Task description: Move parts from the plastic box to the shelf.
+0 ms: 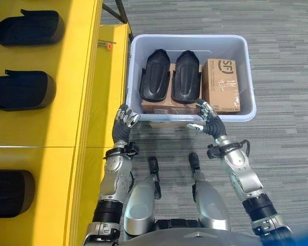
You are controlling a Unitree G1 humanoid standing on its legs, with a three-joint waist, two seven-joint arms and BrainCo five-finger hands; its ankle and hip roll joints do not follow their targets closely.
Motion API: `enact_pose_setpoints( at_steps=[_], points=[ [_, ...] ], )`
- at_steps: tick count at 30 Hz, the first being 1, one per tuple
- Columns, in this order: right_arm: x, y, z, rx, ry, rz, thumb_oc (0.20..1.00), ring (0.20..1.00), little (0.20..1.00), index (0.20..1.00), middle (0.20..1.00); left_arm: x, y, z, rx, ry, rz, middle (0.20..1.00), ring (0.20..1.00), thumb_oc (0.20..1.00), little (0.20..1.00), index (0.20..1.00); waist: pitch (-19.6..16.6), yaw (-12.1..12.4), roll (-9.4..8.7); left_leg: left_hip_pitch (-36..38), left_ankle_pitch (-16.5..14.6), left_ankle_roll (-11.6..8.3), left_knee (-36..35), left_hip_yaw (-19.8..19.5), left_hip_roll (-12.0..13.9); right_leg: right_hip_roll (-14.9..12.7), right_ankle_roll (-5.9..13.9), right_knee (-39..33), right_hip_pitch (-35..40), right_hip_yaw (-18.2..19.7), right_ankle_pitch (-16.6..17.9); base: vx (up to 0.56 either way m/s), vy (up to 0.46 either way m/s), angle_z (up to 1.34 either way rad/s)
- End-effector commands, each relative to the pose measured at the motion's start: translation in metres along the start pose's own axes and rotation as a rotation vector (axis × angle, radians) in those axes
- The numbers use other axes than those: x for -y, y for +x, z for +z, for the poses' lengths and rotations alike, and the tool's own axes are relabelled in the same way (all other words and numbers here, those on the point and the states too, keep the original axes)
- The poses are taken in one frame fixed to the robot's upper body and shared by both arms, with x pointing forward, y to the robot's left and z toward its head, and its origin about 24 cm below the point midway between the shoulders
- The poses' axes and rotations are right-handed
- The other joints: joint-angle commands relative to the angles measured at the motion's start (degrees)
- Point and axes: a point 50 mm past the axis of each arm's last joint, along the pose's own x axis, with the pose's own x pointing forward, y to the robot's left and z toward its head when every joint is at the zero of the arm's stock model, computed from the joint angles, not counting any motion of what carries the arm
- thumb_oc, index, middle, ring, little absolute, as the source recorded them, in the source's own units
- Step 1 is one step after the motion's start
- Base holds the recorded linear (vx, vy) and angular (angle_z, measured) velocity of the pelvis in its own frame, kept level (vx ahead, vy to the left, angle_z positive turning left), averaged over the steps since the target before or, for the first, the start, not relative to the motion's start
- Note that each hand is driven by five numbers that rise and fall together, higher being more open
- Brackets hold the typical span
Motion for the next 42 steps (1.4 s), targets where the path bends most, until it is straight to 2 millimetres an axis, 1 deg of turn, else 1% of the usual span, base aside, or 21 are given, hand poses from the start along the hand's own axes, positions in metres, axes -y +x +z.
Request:
enact_pose_setpoints(
  at_steps=[1,5,6,7,8,9,10,11,12,13,14,16,18,21,22,23,24,25,27,32,42],
  points=[
    [-0.003,0.0,0.022,0.128,0.028,0.009,1.0,1.0,1.0,1.0,1.0,-0.004,-0.007,0.017,0.102,0.025,0.002,1.0,1.0,1.0,1.0,1.0,-6.1,-0.1,-1.21,-5.55,-1.26,-3.8,6.26,-1.91,4.75,-4.69,1.92,0.12,5.52,0.4,-3.46,0.02,0.077,-0.04],
    [-0.006,0.0,0.024,0.134,0.032,0.026,1.0,1.0,1.0,1.0,1.0,-0.001,-0.006,0.018,0.102,0.04,-0.016,1.0,1.0,1.0,1.0,1.0,-6.3,-0.08,-1.4,-5.99,-3.26,-3.2,9.95,-2.0,4.61,-5.25,2.16,1.16,6.23,0.11,-3.94,0.03,0.086,-0.02],
    [-0.007,0.0,0.024,0.133,0.037,0.029,1.0,1.0,1.0,1.0,1.0,-0.001,-0.006,0.017,0.098,0.045,-0.023,1.0,1.0,1.0,1.0,1.0,-6.28,-0.18,-1.41,-5.86,-4.48,-2.78,11.02,-2.06,4.47,-5.57,2.33,1.77,6.63,-0.08,-4.34,0.02,0.085,-0.03],
    [-0.007,0.0,0.024,0.133,0.037,0.029,1.0,1.0,1.0,1.0,1.0,-0.001,-0.006,0.018,0.098,0.045,-0.023,1.0,1.0,1.0,1.0,1.0,-6.49,-0.13,-1.43,-6.04,-4.3,-2.8,10.87,-2.01,4.48,-5.54,2.32,1.83,6.31,0.0,-4.28,0.02,0.154,-0.02],
    [-0.011,0.002,0.025,0.141,0.07,0.03,1.0,1.0,1.0,1.0,1.0,-0.002,-0.005,0.017,0.089,0.065,-0.027,1.0,1.0,1.0,1.0,1.0,-6.68,-0.18,-1.61,-5.12,-5.58,-1.96,11.42,-1.38,4.03,-5.63,3.24,3.86,5.88,0.11,-3.47,0.01,0.157,0.01],
    [-0.012,0.004,0.026,0.144,0.076,0.029,1.0,1.0,1.0,1.0,1.0,-0.004,-0.006,0.017,0.088,0.072,-0.021,1.0,1.0,1.0,1.0,1.0,-6.5,-0.08,-1.66,-4.57,-6.02,-1.89,12.01,-0.66,4.14,-5.65,3.59,4.15,5.94,-0.65,-3.01,-0.01,0.214,-0.06],
    [-0.018,0.009,0.031,0.162,0.103,0.04,1.0,1.0,1.0,1.0,1.0,-0.007,-0.008,0.017,0.089,0.083,-0.012,1.0,1.0,1.0,1.0,1.0,-6.59,1.11,-2.05,-3.59,-6.6,-2.17,12.32,1.43,4.77,-6.44,3.99,5.09,4.38,-6.02,-1.34,-0.03,0.105,-0.16],
    [-0.018,0.009,0.031,0.163,0.103,0.041,1.0,1.0,1.0,1.0,1.0,-0.007,-0.008,0.017,0.089,0.084,-0.012,1.0,1.0,1.0,1.0,1.0,-6.72,1.14,-2.1,-3.7,-6.44,-2.18,12.17,1.48,4.75,-6.46,3.98,5.1,4.18,-5.96,-1.27,-0.03,0.014,-0.41],
    [-0.021,0.015,0.033,0.168,0.113,0.04,1.0,1.0,1.0,1.0,1.0,-0.014,-0.012,0.016,0.081,0.096,0.005,1.0,1.0,1.0,1.0,1.0,-7.06,3.06,-2.81,-3.27,-7.26,-2.83,13.36,3.08,5.47,-9.16,4.07,5.13,4.09,-16.74,0.33,0.01,-0.053,-0.65],
    [-0.019,0.017,0.034,0.168,0.102,0.035,1.0,1.0,1.0,1.0,1.0,-0.014,-0.012,0.015,0.078,0.099,0.005,1.0,1.0,1.0,1.0,1.0,-7.17,2.51,-2.95,-3.31,-7.39,-2.85,13.46,2.63,5.29,-8.75,4.1,5.38,4.26,-15.64,0.45,0.04,-0.061,-0.99],
    [-0.018,0.021,0.039,0.186,0.087,0.023,1.0,1.0,1.0,1.0,1.0,-0.012,-0.01,0.012,0.069,0.104,0.0,1.0,1.0,1.0,1.0,1.0,-7.07,1.88,-3.07,-3.26,-7.07,-2.75,13.76,1.87,5.15,-7.21,3.5,6.25,3.74,-12.93,-0.48,0.06,-0.03,-0.83],
    [-0.01,0.031,0.043,0.188,0.048,-0.002,1.0,1.0,1.0,1.0,1.0,-0.007,-0.008,0.009,0.059,0.089,-0.006,1.0,1.0,1.0,1.0,1.0,-6.45,2.16,-3.16,-3.65,-7.15,-2.98,15.08,1.06,5.08,-7.45,2.51,6.56,3.88,-14.72,-1.35,0.04,-0.044,-0.07],
    [0.003,0.045,0.038,0.143,-0.02,-0.062,1.0,1.0,1.0,1.0,1.0,-0.002,-0.007,0.009,0.062,0.066,-0.014,1.0,1.0,1.0,1.0,1.0,-5.78,2.84,-3.19,-3.76,-6.59,-3.31,14.41,0.35,5.26,-7.11,1.77,6.51,4.34,-14.9,-2.34,0.02,-0.094,0.54],
    [0.029,0.07,0.043,0.106,-0.093,-0.174,1.0,1.0,1.0,1.0,1.0,0.008,-0.007,0.01,0.077,0.02,-0.039,1.0,1.0,1.0,1.0,1.0,-3.89,4.37,-3.06,-4.41,-5.76,-3.93,14.06,-0.64,5.86,-6.34,0.97,6.77,3.98,-15.91,-3.28,-0.02,-0.147,0.16],
    [0.048,0.083,0.056,0.107,-0.147,-0.243,1.0,1.0,1.0,1.0,1.0,0.014,-0.009,0.012,0.082,0.007,-0.071,1.0,1.0,1.0,1.0,1.0,-2.65,5.08,-2.8,-5.15,-5.4,-4.26,13.91,-0.99,6.36,-5.81,0.63,7.32,3.11,-16.06,-3.59,-0.03,-0.141,0.17],
    [0.048,0.083,0.056,0.107,-0.147,-0.243,1.0,1.0,1.0,1.0,1.0,0.014,-0.009,0.012,0.082,0.007,-0.071,1.0,1.0,1.0,1.0,1.0,-2.64,5.08,-2.8,-5.15,-5.41,-4.26,13.91,-0.99,6.36,-5.81,0.63,7.32,3.11,-16.06,-3.59,-0.05,-0.153,0.09],
    [0.062,0.094,0.072,0.119,-0.162,-0.302,1.0,1.0,1.0,1.0,1.0,0.019,-0.009,0.013,0.083,0.011,-0.104,1.0,1.0,1.0,1.0,1.0,-1.25,5.29,-2.51,-5.83,-5.0,-4.46,13.38,-1.31,6.8,-5.35,0.36,7.95,1.67,-15.91,-3.71,-0.04,-0.107,0.0],
    [0.072,0.1,0.079,0.12,-0.145,-0.35,1.0,1.0,1.0,1.0,1.0,0.021,-0.008,0.014,0.085,0.016,-0.119,1.0,1.0,1.0,1.0,1.0,-0.49,5.4,-2.14,-6.32,-4.59,-4.56,12.94,-1.44,7.1,-5.15,0.22,8.26,0.7,-15.81,-3.67,-0.05,-0.117,-0.05],
    [0.084,0.106,0.092,0.126,-0.2,-0.385,1.0,1.0,1.0,1.0,1.0,0.021,-0.009,0.014,0.078,0.02,-0.127,1.0,1.0,1.0,1.0,1.0,-0.17,5.32,-1.64,-7.82,-4.06,-4.73,12.26,-1.64,7.29,-4.95,0.19,8.53,-1.29,-15.71,-3.47,-0.02,-0.058,-0.08],
    [0.102,0.117,0.12,0.144,-0.247,-0.451,1.0,1.0,1.0,1.0,1.0,0.023,-0.009,0.019,0.1,0.003,-0.136,1.0,1.0,1.0,1.0,1.0,-0.17,5.33,-0.62,-11.43,-2.68,-5.06,10.22,-1.82,7.37,-4.35,0.23,8.05,-6.02,-14.79,-2.4,0.0,-0.037,-0.02],
    [0.131,0.124,0.163,0.166,-0.312,-0.563,1.0,1.0,1.0,1.0,1.0,0.031,-0.01,0.027,0.138,-0.029,-0.147,1.0,1.0,1.0,1.0,1.0,-0.17,5.5,0.64,-17.23,-1.96,-5.46,9.36,-2.36,6.83,-4.23,0.27,7.33,-11.64,-13.71,-1.12,0.0,-0.001,-0.01]
  ],
)
